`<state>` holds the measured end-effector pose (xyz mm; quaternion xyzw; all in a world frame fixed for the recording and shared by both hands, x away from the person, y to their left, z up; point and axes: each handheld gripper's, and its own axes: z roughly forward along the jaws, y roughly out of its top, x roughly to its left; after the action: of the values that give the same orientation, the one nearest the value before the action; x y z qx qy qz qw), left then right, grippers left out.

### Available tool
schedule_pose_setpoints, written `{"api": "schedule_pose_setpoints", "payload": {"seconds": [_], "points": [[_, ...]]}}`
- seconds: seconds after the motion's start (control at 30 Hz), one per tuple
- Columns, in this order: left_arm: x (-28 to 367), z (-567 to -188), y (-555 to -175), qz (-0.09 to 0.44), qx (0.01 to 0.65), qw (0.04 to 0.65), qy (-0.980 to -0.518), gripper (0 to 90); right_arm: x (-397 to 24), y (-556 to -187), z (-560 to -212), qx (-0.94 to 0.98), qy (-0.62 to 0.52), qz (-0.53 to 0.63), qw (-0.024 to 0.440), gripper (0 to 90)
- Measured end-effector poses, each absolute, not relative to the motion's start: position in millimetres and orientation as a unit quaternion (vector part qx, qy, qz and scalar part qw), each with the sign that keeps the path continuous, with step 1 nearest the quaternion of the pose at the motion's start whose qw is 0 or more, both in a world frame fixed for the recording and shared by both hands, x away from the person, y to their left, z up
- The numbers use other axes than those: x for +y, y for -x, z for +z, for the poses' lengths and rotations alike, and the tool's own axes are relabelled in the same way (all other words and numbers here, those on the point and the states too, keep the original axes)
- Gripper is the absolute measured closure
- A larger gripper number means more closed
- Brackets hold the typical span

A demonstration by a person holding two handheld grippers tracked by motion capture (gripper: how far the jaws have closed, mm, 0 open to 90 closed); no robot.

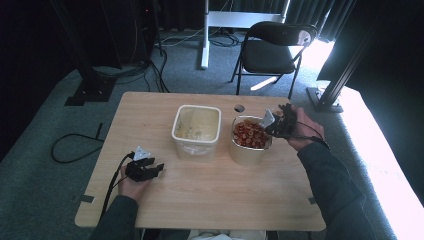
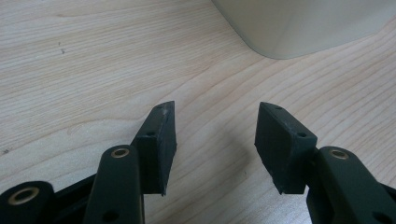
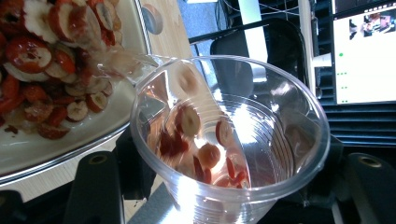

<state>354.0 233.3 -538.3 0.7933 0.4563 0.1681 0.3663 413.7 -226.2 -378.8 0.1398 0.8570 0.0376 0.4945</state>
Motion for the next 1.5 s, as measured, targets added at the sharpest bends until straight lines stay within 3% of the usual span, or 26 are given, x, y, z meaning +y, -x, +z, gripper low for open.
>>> {"api": "schedule_pose_setpoints", "payload": {"seconds": [1.5], "points": [[233,-538,-354,0.167,0.456,0.367,-0.793,48.9,-196,-406,-378,0.828,-0.013,-0.095,0.553,35.2]]}}
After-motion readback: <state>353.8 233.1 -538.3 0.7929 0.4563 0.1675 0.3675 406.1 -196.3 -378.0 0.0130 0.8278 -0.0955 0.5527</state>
